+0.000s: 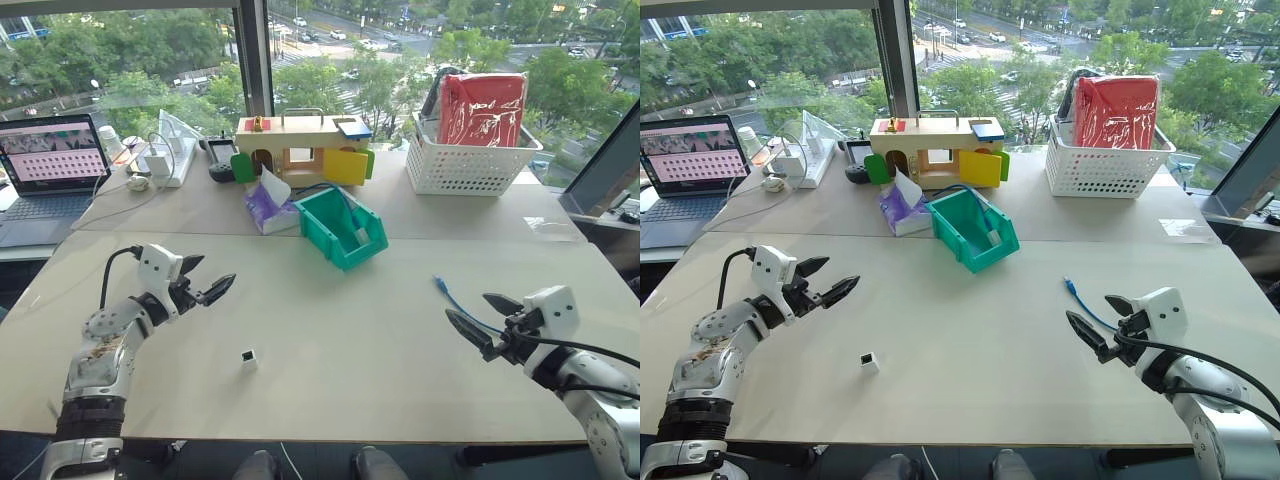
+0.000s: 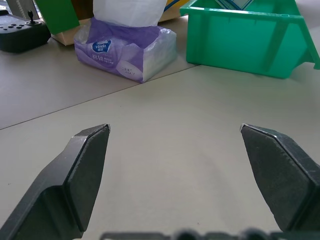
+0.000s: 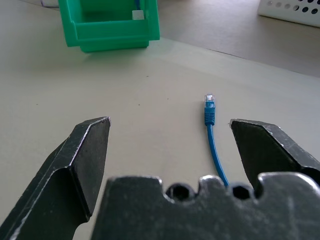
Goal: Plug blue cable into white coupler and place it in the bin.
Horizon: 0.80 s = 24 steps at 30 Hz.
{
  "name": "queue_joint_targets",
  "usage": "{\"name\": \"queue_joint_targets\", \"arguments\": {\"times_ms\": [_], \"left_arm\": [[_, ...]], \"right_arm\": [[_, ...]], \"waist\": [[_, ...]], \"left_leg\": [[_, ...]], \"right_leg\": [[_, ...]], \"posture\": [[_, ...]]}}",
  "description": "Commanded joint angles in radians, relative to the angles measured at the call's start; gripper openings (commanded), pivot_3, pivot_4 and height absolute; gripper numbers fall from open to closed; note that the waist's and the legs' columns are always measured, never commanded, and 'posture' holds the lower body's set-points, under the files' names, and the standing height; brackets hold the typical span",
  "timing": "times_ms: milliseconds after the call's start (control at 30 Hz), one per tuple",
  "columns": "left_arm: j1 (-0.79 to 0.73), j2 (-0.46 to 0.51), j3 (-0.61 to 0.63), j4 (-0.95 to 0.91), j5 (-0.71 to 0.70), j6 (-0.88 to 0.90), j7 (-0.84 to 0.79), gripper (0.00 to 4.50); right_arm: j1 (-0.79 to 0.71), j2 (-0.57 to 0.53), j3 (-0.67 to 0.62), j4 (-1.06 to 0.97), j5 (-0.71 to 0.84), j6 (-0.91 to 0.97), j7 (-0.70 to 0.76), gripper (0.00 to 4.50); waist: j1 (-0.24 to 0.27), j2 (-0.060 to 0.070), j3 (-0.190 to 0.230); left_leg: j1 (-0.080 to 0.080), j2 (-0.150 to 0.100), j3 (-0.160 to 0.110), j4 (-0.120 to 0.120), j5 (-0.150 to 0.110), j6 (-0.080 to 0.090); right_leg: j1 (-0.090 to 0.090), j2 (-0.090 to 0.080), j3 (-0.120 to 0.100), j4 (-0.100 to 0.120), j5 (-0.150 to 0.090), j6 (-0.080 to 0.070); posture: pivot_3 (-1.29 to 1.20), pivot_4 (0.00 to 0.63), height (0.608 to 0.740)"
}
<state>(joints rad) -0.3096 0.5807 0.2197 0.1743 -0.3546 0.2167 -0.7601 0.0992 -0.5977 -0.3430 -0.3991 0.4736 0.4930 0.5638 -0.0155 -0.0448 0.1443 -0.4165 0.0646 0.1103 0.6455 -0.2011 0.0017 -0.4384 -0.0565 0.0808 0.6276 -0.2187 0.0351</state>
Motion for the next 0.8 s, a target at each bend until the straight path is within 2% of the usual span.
{"name": "queue_joint_targets", "arguments": {"times_ms": [33,200,300,433,633,733,800], "left_arm": [[-0.045,0.024,0.033,0.001,-0.023,-0.032,-0.025,4.5],[-0.07,0.068,0.076,-0.06,-0.159,0.044,-0.155,4.5],[-0.056,0.094,0.069,-0.102,-0.191,0.069,-0.206,4.5],[-0.03,0.124,0.063,-0.165,-0.222,0.121,-0.246,4.5],[0.006,0.156,0.056,-0.269,-0.243,0.181,-0.256,4.5],[0.017,0.156,0.069,-0.3,-0.252,0.196,-0.239,4.5],[0.016,0.147,0.088,-0.309,-0.282,0.224,-0.22,4.5]], "right_arm": [[-0.034,-0.019,-0.027,-0.017,0.004,-0.006,-0.006,4.44],[-0.215,-0.08,0.064,0.128,-0.084,0.007,-0.014,4.44],[-0.322,-0.098,0.133,0.235,-0.128,0.02,0.002,4.44],[-0.422,-0.096,0.196,0.367,-0.169,0.023,0.023,4.44],[-0.596,-0.06,0.305,0.678,-0.25,0.026,0.052,4.44],[-0.647,-0.038,0.313,0.788,-0.259,0.011,0.074,3.81],[-0.668,-0.03,0.318,0.834,-0.266,0.005,0.089,3.03]], "waist": [[0.0,0.0,0.0],[-0.011,-0.002,0.001],[-0.017,-0.002,0.001],[-0.019,-0.002,0.001],[-0.025,-0.003,0.002],[-0.026,-0.003,0.002],[-0.027,-0.003,0.002]], "left_leg": [[0.0,0.0,0.0,0.0,0.0,0.0],[0.0,0.0,0.0,0.004,0.0,0.0],[0.001,0.001,0.0,0.004,0.0,0.0],[0.0,0.001,-0.002,0.003,0.0,0.0],[-0.004,0.0,-0.003,0.005,0.0,0.0],[-0.004,0.0,-0.004,0.005,0.0,0.0],[-0.005,0.0,-0.005,0.005,0.0,0.0]], "right_leg": [[0.0,0.0,0.0,0.0,0.0,0.0],[0.0,0.0,-0.001,0.001,0.0,0.0],[0.001,0.0,-0.001,0.002,0.0,0.0],[0.001,0.0,-0.003,0.001,0.0,-0.001],[0.0,0.0,-0.004,0.001,0.0,0.0],[0.0,0.0,-0.006,0.001,0.0,-0.001],[0.0,0.0,-0.006,0.001,0.0,-0.001]], "posture": [[0.0,0.15,0.737],[0.0,0.15,0.737],[0.0,0.15,0.737],[0.0,0.15,0.737],[0.0,0.15,0.737],[0.0,0.15,0.737],[0.0,0.15,0.737]]}}
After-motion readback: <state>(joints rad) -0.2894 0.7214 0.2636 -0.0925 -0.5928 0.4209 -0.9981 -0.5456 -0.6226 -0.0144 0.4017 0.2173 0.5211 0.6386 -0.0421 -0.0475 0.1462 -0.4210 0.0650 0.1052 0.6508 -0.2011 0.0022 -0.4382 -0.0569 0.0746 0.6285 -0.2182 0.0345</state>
